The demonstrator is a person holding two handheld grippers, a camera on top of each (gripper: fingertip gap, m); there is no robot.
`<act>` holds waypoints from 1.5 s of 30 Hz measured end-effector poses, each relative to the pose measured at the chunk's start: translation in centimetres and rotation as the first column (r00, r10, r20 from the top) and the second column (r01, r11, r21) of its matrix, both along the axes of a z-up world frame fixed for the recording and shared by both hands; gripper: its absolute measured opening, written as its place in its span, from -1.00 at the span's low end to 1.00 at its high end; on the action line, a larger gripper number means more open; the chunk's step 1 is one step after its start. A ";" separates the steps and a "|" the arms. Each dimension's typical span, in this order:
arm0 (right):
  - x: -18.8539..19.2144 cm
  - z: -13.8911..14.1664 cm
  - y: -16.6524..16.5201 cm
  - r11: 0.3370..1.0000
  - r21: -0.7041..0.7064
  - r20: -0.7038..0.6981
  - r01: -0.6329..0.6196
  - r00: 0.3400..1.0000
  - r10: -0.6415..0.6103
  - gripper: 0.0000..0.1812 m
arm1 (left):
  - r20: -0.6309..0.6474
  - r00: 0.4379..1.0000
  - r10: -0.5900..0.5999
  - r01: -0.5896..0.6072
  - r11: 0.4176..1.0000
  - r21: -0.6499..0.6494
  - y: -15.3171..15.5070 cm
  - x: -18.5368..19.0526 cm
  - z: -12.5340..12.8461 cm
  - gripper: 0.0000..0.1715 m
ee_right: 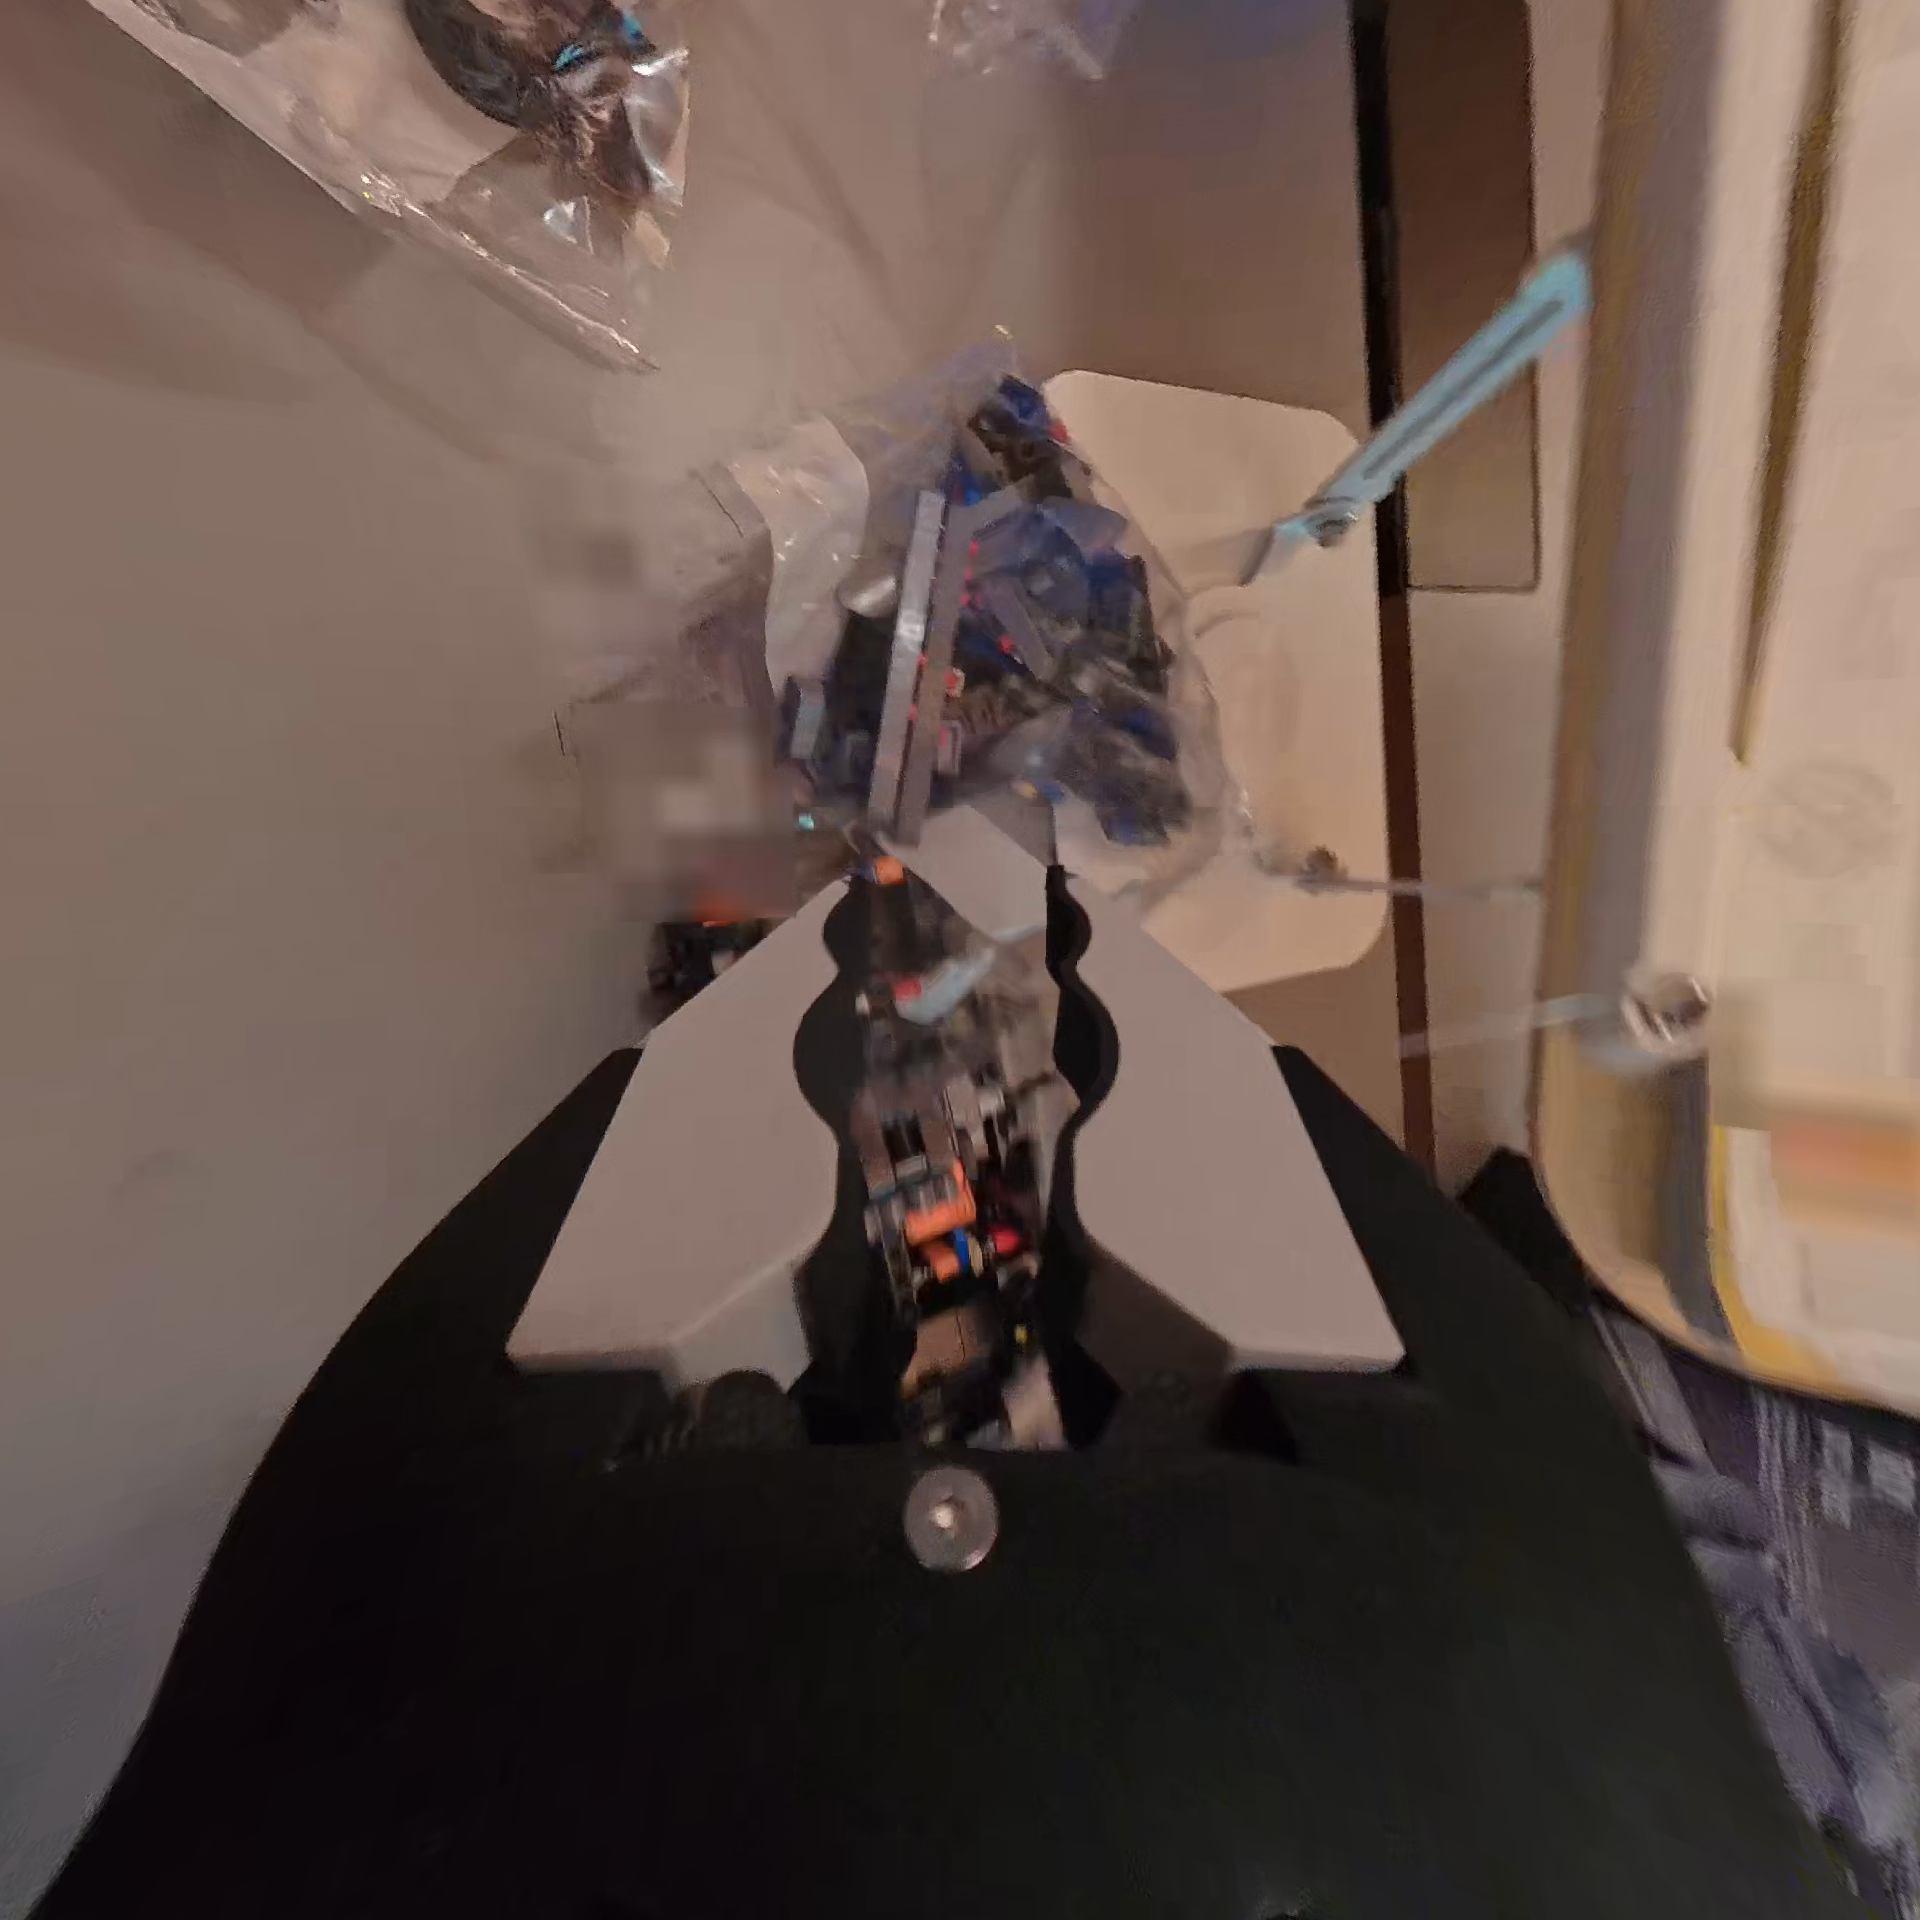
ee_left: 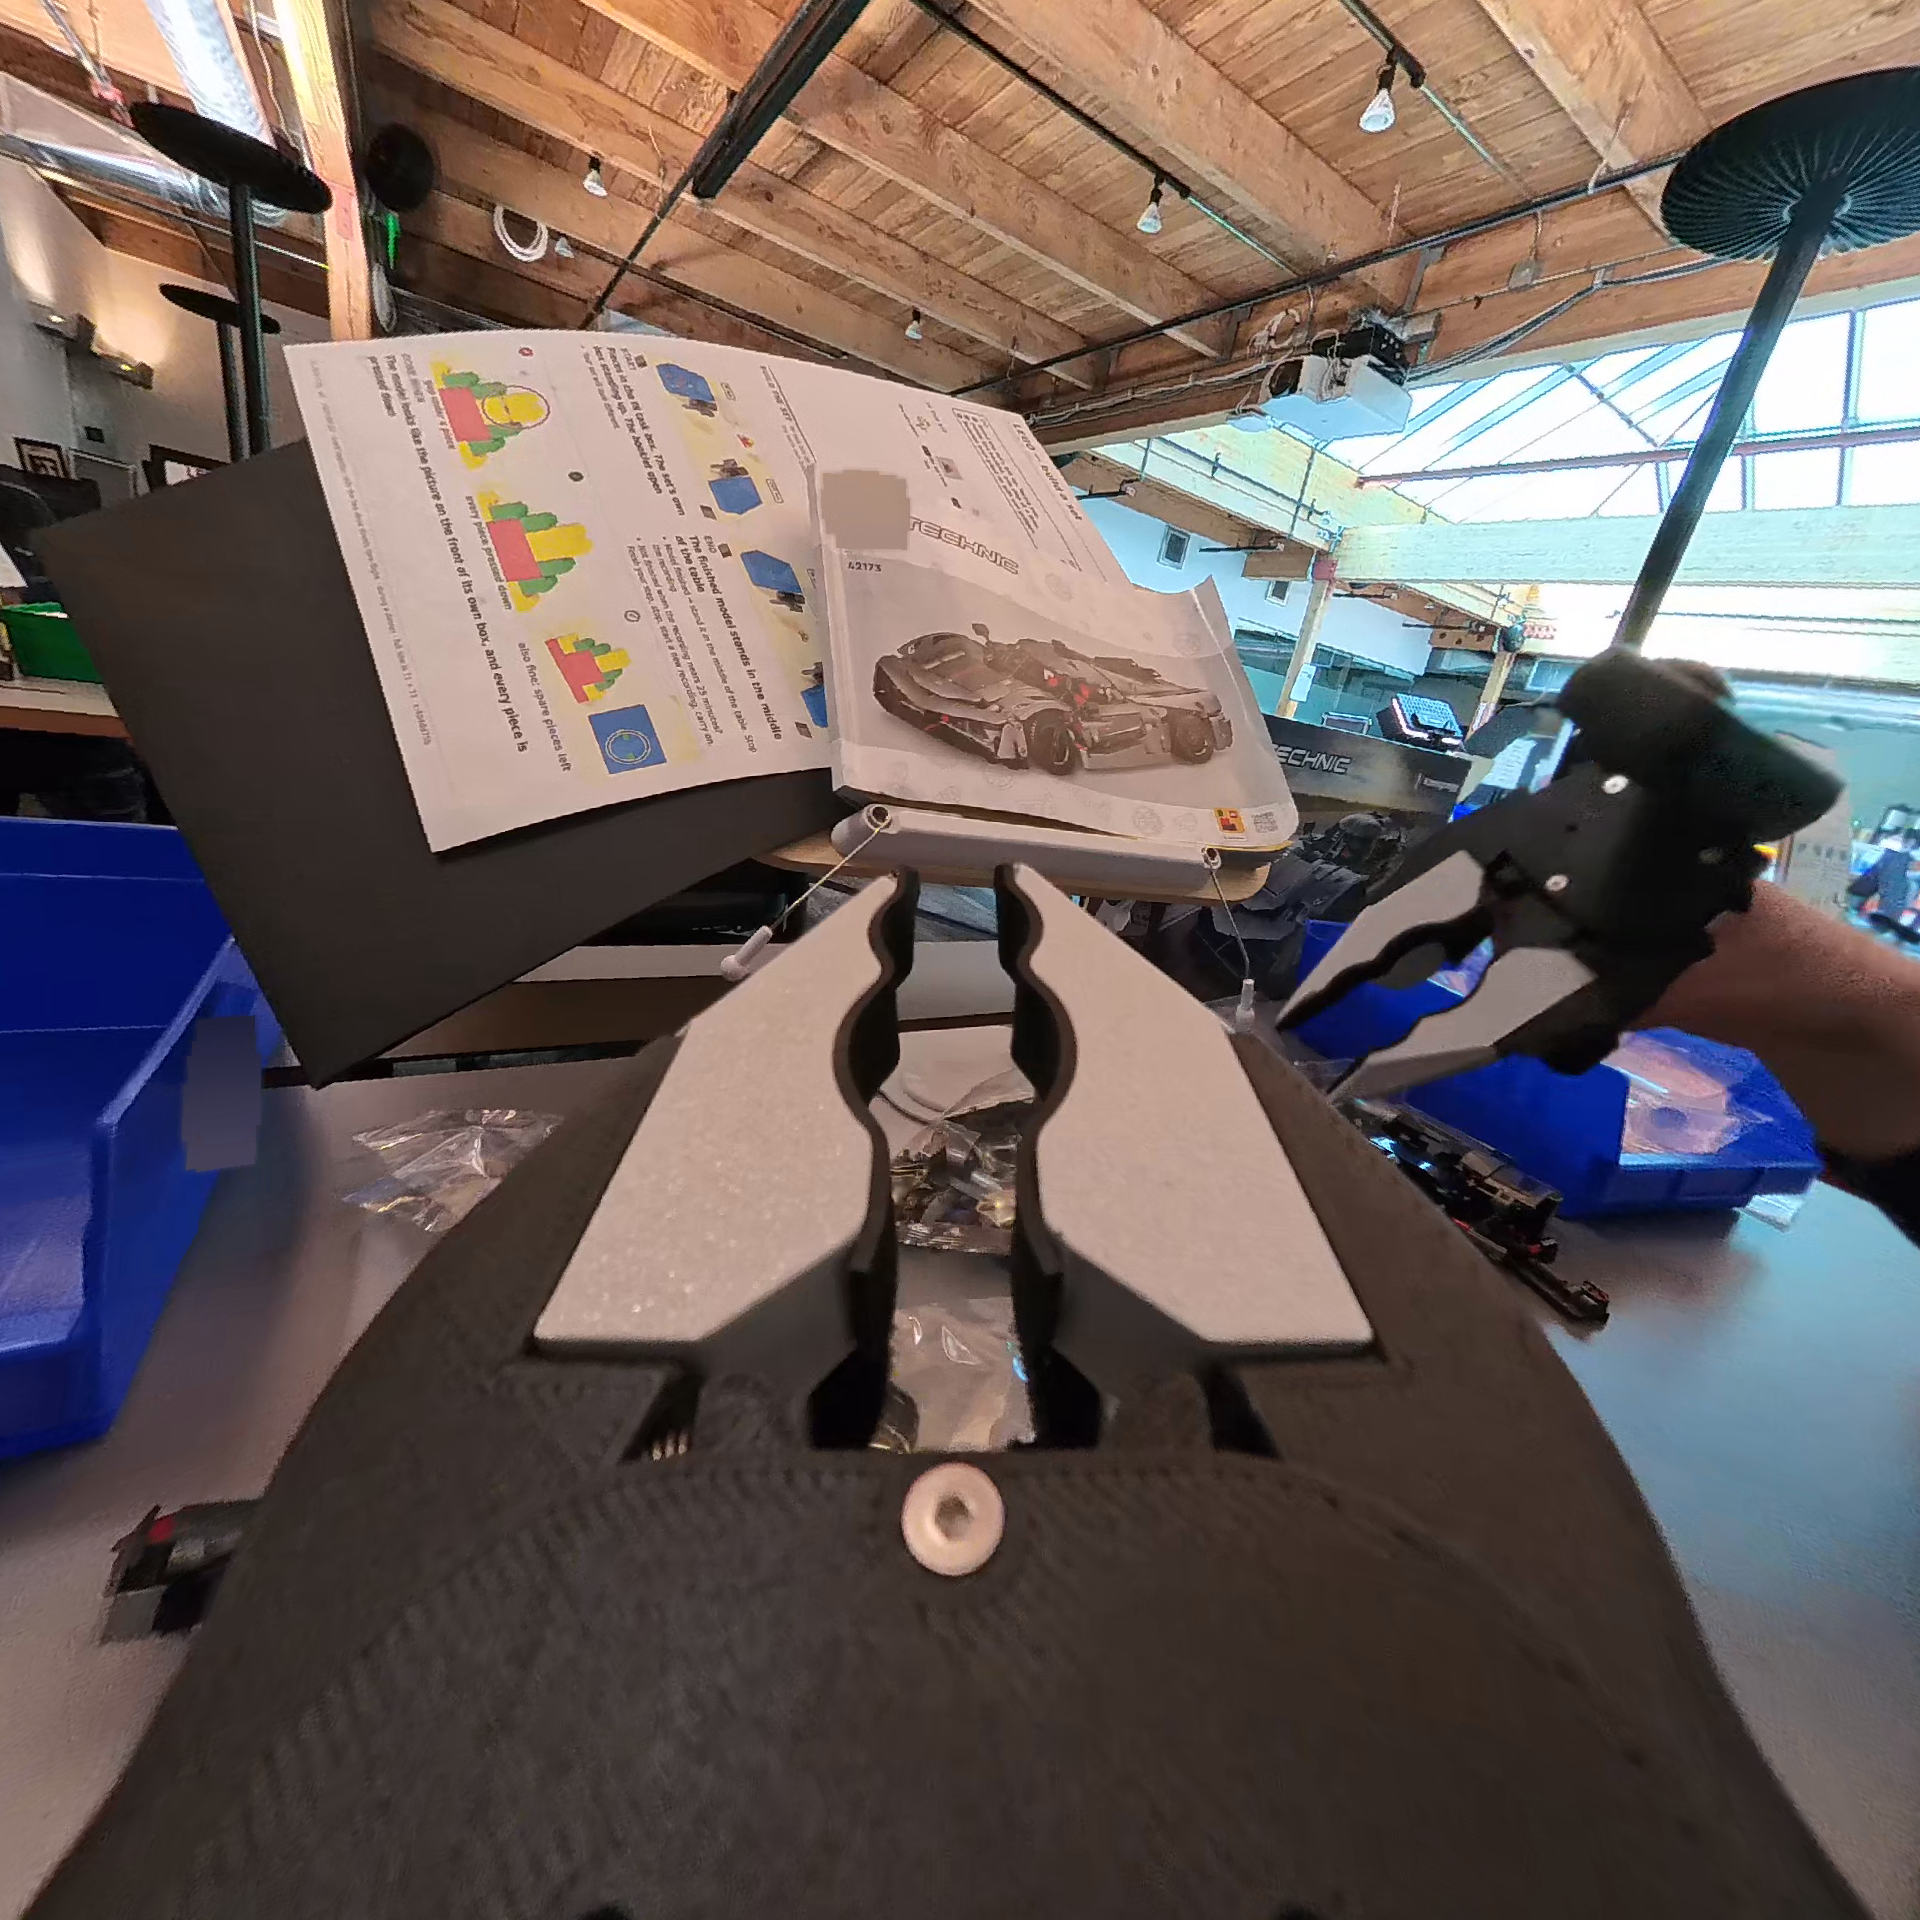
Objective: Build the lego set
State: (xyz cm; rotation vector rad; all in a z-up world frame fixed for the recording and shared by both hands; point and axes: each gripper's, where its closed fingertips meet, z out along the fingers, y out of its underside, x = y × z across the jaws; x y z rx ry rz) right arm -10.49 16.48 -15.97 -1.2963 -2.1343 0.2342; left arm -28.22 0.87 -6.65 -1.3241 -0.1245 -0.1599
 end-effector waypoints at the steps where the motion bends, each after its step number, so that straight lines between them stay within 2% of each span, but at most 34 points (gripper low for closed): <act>1: 1.2 0.8 0.5 1.000 -0.002 -0.013 0.022 1.000 -0.022 -0.66 | -0.004 1.000 -0.005 0.005 1.000 -0.003 0.1 0.2 0.0 -0.84; 4: 4.9 2.9 2.0 0.996 -0.020 -0.073 0.089 0.993 -0.090 -0.68 | -0.024 0.999 -0.029 0.028 0.999 -0.028 0.7 1.0 -0.2 -0.80; 6: 6.8 3.7 2.3 0.990 -0.081 -0.119 0.115 0.985 -0.124 -0.70 | -0.052 0.996 -0.069 0.066 0.996 -0.057 1.4 2.2 -0.5 -0.73; 9: 7.5 3.9 1.8 0.976 -0.199 -0.193 0.092 0.972 -0.131 -0.71 | -0.162 0.960 -0.228 0.199 0.964 -0.176 3.1 6.7 -1.6 -0.56; 11: 7.2 3.4 1.8 0.970 -0.231 -0.234 0.076 0.963 -0.132 -0.73 | -0.289 0.890 -0.354 0.244 0.903 -0.353 4.5 10.5 -4.2 -0.49; 13: 6.6 2.6 1.8 0.962 -0.265 -0.267 0.062 0.954 -0.135 -0.79 | -0.474 0.792 -0.385 0.103 0.850 -0.517 6.0 12.0 -7.8 -0.28; 16: 6.3 0.7 2.1 0.958 -0.279 -0.239 0.070 0.961 -0.140 -0.78 | -0.708 0.586 -0.394 -0.122 0.821 -0.558 7.7 12.9 -11.0 -0.27; 18: 6.5 -0.2 2.5 0.962 -0.261 -0.219 0.083 0.965 -0.143 -0.78 | -0.708 0.514 -0.484 -0.152 0.761 -0.631 8.1 13.7 -13.8 -0.22; 20: 6.6 -0.5 2.5 0.959 -0.272 -0.220 0.082 0.965 -0.145 -0.77 | -0.734 0.474 -0.487 -0.244 0.728 -0.641 8.5 12.6 -15.2 -0.22; 21: 6.7 -0.5 2.6 0.959 -0.270 -0.227 0.083 0.963 -0.147 -0.78 | -0.742 0.469 -0.478 -0.262 0.728 -0.634 8.7 12.4 -15.3 -0.25; 23: 6.7 -0.3 2.8 0.961 -0.264 -0.238 0.087 0.959 -0.152 -0.79 | -0.761 0.458 -0.459 -0.249 0.756 -0.605 9.4 12.8 -14.9 -0.45; 24: 6.7 -0.2 2.8 0.960 -0.265 -0.242 0.086 0.958 -0.152 -0.79 | -0.763 0.439 -0.475 -0.261 0.745 -0.613 9.7 13.0 -15.4 -0.56; 25: 6.7 -0.2 2.7 0.960 -0.267 -0.246 0.082 0.957 -0.150 -0.79 | -0.774 0.407 -0.485 -0.290 0.735 -0.613 9.9 13.1 -16.1 -0.89; 26: 6.7 -0.1 2.7 0.961 -0.266 -0.250 0.079 0.957 -0.148 -0.80 | -0.790 0.368 -0.491 -0.324 0.728 -0.604 10.1 13.0 -16.6 -1.00; 27: 6.7 0.0 2.7 0.962 -0.263 -0.257 0.078 0.955 -0.147 -0.80 | -0.797 0.345 -0.496 -0.336 0.727 -0.598 10.1 13.2 -16.6 -1.00; 28: 6.7 0.2 2.7 0.961 -0.265 -0.268 0.075 0.952 -0.149 -0.80 | -0.791 0.363 -0.492 -0.333 0.725 -0.604 10.1 13.3 -16.4 -1.00; 30: 6.8 0.7 2.7 0.957 -0.282 -0.293 0.067 0.944 -0.153 -0.82 | -0.781 0.435 -0.449 -0.309 0.740 -0.597 10.3 13.0 -14.8 -1.00; 34: 6.9 1.0 2.9 0.942 -0.331 -0.323 0.055 0.932 -0.168 -0.84 | -0.647 0.673 -0.358 -0.152 0.789 -0.595 10.6 12.2 -9.5 -1.00; 36: 6.9 0.8 3.0 0.936 -0.347 -0.324 0.053 0.930 -0.172 -0.84 | -0.558 0.760 -0.333 -0.074 0.809 -0.583 11.0 11.5 -6.8 -1.00; 40: 6.7 0.6 3.1 0.922 -0.385 -0.339 0.042 0.923 -0.183 -0.81 | -0.366 0.874 -0.319 0.073 0.832 -0.550 11.6 9.5 -2.4 -1.00; 43: 6.5 0.7 2.7 0.917 -0.398 -0.344 0.021 0.923 -0.170 -0.79 | -0.327 0.903 -0.280 0.043 0.814 -0.579 12.1 6.4 -3.2 -1.00; 45: 6.4 0.6 2.6 0.923 -0.385 -0.339 0.024 0.926 -0.165 -0.79 | -0.177 0.940 -0.292 0.132 0.790 -0.599 12.2 5.7 -4.8 -1.00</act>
